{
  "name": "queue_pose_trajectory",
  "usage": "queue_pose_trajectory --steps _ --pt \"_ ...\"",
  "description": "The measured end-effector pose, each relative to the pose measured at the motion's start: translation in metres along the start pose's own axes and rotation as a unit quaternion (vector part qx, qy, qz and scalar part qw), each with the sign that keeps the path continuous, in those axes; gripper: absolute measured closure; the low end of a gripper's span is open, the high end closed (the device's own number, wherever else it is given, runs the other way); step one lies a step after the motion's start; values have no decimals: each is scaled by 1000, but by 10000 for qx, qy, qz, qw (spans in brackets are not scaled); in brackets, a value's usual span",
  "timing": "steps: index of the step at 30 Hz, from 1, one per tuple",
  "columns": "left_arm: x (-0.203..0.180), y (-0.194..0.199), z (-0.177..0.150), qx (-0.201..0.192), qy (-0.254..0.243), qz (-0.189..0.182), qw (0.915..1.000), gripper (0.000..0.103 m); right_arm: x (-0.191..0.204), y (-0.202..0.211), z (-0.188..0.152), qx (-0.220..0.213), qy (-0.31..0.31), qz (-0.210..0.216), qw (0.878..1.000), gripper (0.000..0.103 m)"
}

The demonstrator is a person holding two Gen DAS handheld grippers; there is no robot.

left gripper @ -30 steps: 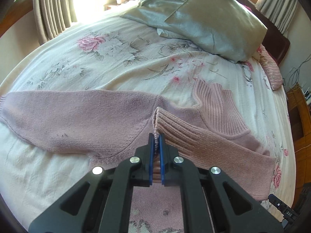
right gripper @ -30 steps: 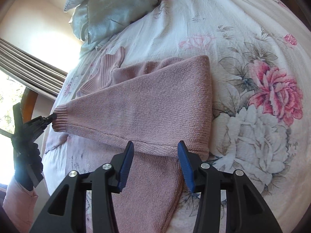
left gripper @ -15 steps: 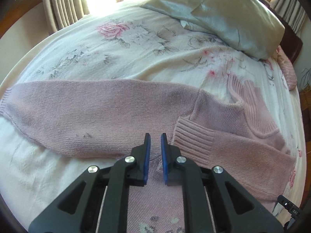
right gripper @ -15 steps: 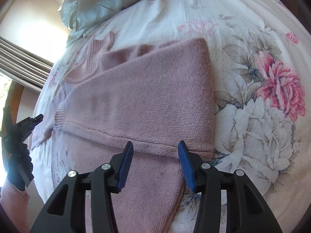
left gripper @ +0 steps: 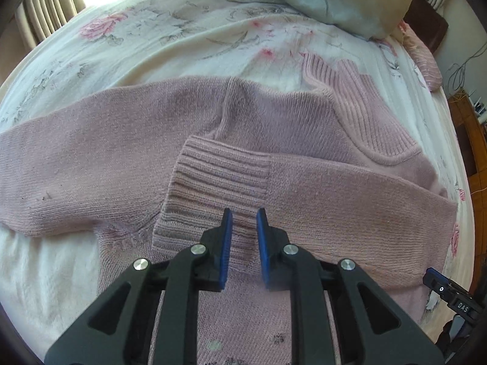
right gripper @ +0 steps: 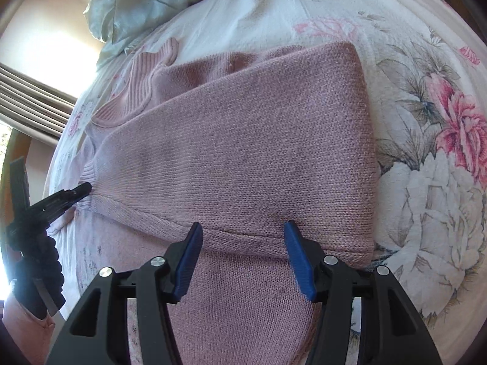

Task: Fold small clothes
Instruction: 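Move the open left gripper to the other sleeve cuff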

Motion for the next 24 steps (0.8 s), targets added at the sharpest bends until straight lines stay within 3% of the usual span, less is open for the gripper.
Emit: queue_pose_trajectory --steps 13,16,17,20,24 --pt "4 -12 1 24 -174 20 9998 87 -2 -8 3 44 22 -18 10000 44" --pt "9 9 5 5 -12 -126 9999 86 9 7 5 0 87 -156 9998 43" --pt "13 22 6 -108 54 -219 9997 81 18 18 7 -138 174 -115 9997 43" --pt "44 60 6 -450 244 -331 9981 57 50 37 8 -380 445 -29 9983 37" --pt "128 78 4 -482 763 56 9959 56 84 23 4 -194 776 45 9968 37"
Point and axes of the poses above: each gripper's, at about its wrist camera, not at the fingertips, and y roughly against the way its jaws point, x to its left, z to its top, the point moved 7 cm from there along -y, roughly the way its jaws point, and after that the axes turned 11 degrees about y, right-handed, at the moved point
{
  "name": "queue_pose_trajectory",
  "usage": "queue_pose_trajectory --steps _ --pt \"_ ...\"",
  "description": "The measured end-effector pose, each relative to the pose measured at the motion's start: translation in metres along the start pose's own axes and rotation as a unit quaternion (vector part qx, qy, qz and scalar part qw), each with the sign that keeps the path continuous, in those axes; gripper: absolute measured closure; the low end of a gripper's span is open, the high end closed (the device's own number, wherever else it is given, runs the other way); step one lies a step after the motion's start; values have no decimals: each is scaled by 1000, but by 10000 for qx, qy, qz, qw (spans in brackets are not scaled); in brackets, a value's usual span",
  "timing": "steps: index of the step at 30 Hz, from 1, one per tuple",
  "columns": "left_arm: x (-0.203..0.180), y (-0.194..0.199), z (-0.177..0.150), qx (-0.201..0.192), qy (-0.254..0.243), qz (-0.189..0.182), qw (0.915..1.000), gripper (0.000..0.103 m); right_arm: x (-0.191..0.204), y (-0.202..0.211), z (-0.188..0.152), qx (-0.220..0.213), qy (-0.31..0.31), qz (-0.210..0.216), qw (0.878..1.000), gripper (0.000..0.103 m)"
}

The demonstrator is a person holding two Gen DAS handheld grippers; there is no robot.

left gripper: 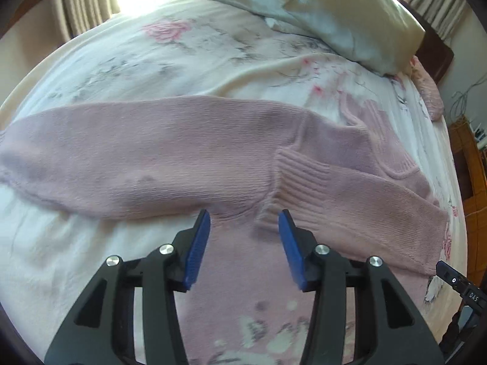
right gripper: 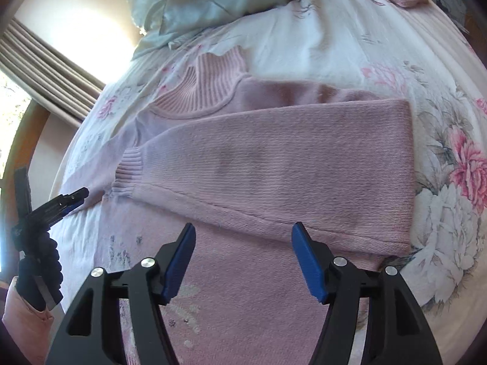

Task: Fold small clothes
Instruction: 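Move the open left gripper to the other sleeve cuff, then grasp the other cuff with the left gripper, fold it across the body, release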

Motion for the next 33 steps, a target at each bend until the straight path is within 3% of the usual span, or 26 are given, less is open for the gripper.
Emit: queue_pose_trajectory --steps 3,7,12,18,24,29,33 --pt "74 7 14 -88 528 335 9980 56 16 -20 -2 146 40 73 9999 37" --pt "167 21 34 -280 1430 620 9874 56 33 -40 5 225 137 107 9996 37" --pt "235 29 59 -475 2011 809 9751 57 47 -62 14 371 239 -15 9990 37" --pt "265 22 87 -577 2286 557 9702 56 53 -74 23 410 261 -201 9986 34" --pt "295 14 108 -639 2907 56 9547 56 52 -81 22 383 245 -296 9985 31" --pt "308 11 122 -827 3079 -178 9476 57 50 -84 21 372 255 -358 9983 30" --pt "328 13 132 -1005 3376 -360 9352 61 51 -86 23 406 289 -412 9979 29"
Point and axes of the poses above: each gripper's, at about its wrist camera, not at the fingertips, and y roughly against the way its jaws point, x to its left, z to its top, the point moved 7 cm from there along -y, roughly the way its jaws point, and after that the axes turned 11 degrees about y, right-handed, at the moved point
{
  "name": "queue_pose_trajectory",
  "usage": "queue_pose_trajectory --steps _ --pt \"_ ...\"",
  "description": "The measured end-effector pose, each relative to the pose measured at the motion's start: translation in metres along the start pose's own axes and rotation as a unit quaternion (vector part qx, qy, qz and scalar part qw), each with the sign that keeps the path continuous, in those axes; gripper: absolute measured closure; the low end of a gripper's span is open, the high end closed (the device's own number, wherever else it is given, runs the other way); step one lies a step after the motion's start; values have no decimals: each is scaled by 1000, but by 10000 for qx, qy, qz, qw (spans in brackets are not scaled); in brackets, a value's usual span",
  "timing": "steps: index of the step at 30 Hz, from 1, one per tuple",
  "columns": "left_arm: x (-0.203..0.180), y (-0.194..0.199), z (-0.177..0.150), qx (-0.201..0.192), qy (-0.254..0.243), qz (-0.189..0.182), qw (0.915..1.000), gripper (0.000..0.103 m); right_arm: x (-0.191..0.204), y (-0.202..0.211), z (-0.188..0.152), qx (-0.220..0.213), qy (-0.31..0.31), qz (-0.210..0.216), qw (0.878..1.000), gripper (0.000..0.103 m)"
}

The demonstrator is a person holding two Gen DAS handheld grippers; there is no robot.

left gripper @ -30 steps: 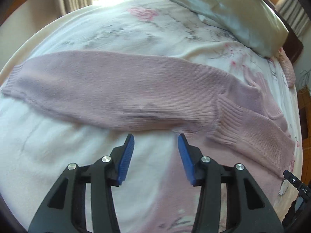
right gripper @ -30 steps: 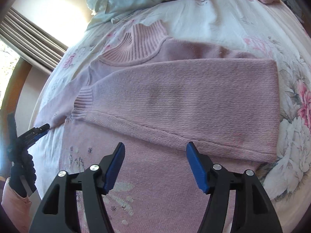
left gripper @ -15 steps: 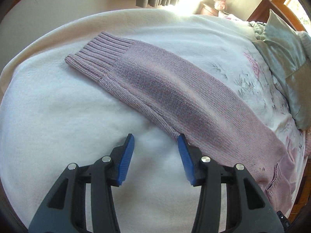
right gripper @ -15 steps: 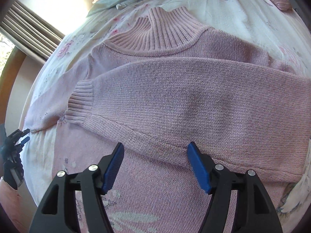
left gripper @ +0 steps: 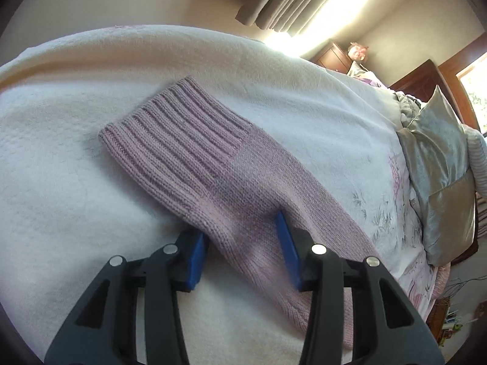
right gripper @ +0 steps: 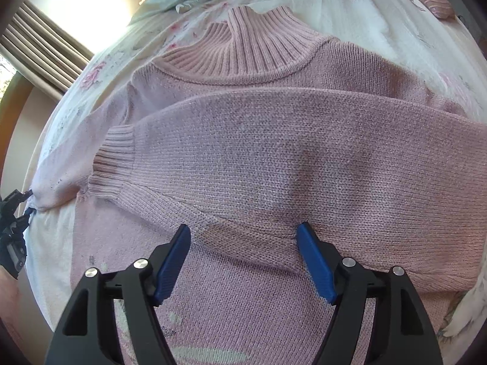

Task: Fold small clothes
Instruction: 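Grasp the other cuff with the left gripper, fold it across the body, release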

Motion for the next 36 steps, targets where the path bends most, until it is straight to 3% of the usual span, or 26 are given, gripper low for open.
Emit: queue_pose_trajectory --steps 3,8,14,18,21,29,32,36 --pt "3 -1 14 -77 107 75 9999 67 2 -2 1 35 92 -59 9999 29" --pt "0 5 22 -123 -100 349 9993 91 2 -5 4 47 27 -53 10000 27" --pt "-66 36 0 -498 -1131 95 9923 96 3 2 4 46 2 -44 10000 28" --pt "-137 52 -57 -492 -2156 -296 9748 96 0 12 1 -37 -126 15 9999 31" --pt "-182 57 -116 -262 -2721 -710 9593 96 -7 19 -4 -101 -188 4 9998 31" --pt "-262 53 -273 623 -3553 -1606 9187 96 -32 46 -15 -315 -329 36 9990 31" --pt "-279 41 -322 902 -3737 -1687 9076 97 -45 54 -18 -363 -369 13 9987 31" --pt "-283 14 -368 1168 -3895 -1542 9005 97 -64 58 -24 -374 -496 -9 9981 31"
Point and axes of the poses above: each gripper's, at about its wrist camera, not at the fingertips, and y roughly against the way its jaws point, x to its left, z to its top, the point moved 7 cm from there along -y, roughly the way its jaws point, and after that the axes turned 11 degrees about y, right-handed, at the moved point
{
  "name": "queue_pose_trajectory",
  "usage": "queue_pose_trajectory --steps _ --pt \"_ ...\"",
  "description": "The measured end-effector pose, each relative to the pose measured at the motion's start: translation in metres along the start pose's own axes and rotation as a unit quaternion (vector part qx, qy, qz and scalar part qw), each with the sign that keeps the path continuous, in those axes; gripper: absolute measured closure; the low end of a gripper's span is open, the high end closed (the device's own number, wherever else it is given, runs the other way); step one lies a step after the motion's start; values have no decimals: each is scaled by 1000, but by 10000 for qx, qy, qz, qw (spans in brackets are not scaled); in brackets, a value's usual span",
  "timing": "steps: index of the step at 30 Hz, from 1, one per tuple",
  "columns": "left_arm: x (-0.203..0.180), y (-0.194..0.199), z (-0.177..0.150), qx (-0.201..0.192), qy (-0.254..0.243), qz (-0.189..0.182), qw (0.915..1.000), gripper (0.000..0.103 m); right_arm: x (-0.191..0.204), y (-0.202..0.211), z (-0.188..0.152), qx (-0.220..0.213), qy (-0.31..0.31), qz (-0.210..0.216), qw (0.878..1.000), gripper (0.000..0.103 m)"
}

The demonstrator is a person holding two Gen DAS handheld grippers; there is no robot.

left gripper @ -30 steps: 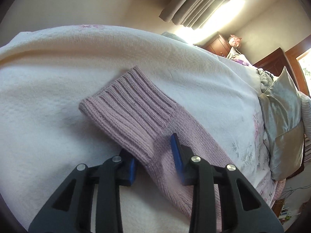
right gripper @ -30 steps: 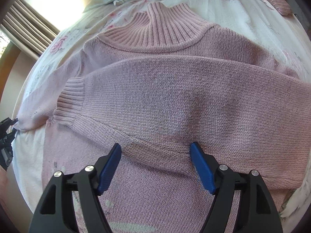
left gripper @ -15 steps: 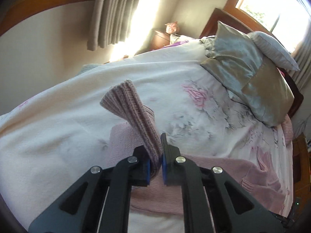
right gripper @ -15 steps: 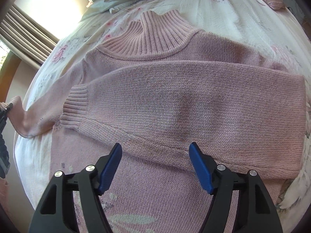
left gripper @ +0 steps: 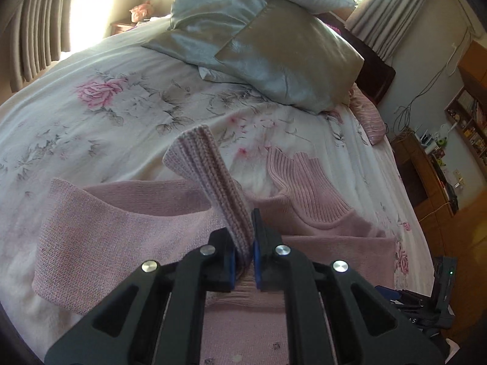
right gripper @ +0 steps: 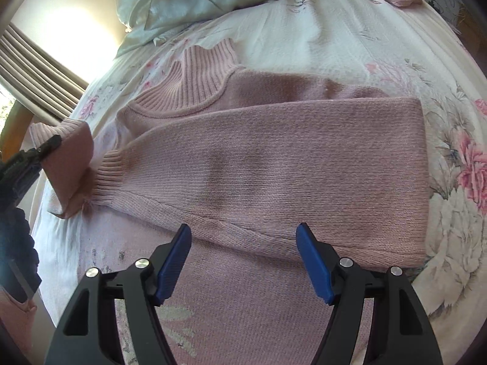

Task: Fold small clothes
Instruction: 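Grasp the other cuff with the left gripper, fold it across the body, release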

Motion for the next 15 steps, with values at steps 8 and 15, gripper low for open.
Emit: queue_pose_trajectory --steps 8,15 --pt "41 -64 -42 799 455 422 9949 94 -18 -14 -12 139 -171 42 9997 32" --pt "56 -29 -53 899 641 -102 9938 71 -6 -11 -1 120 -90 17 9999 31"
Point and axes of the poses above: each gripper's, at about its wrist camera, not at the fingertips, and y roughly against the way its jaws point, x to its left, z to its top, the point moved 7 cm from there along -y, roughly the way its jaws point, and after that the axes turned 11 degrees about y, right-handed, at the moved point
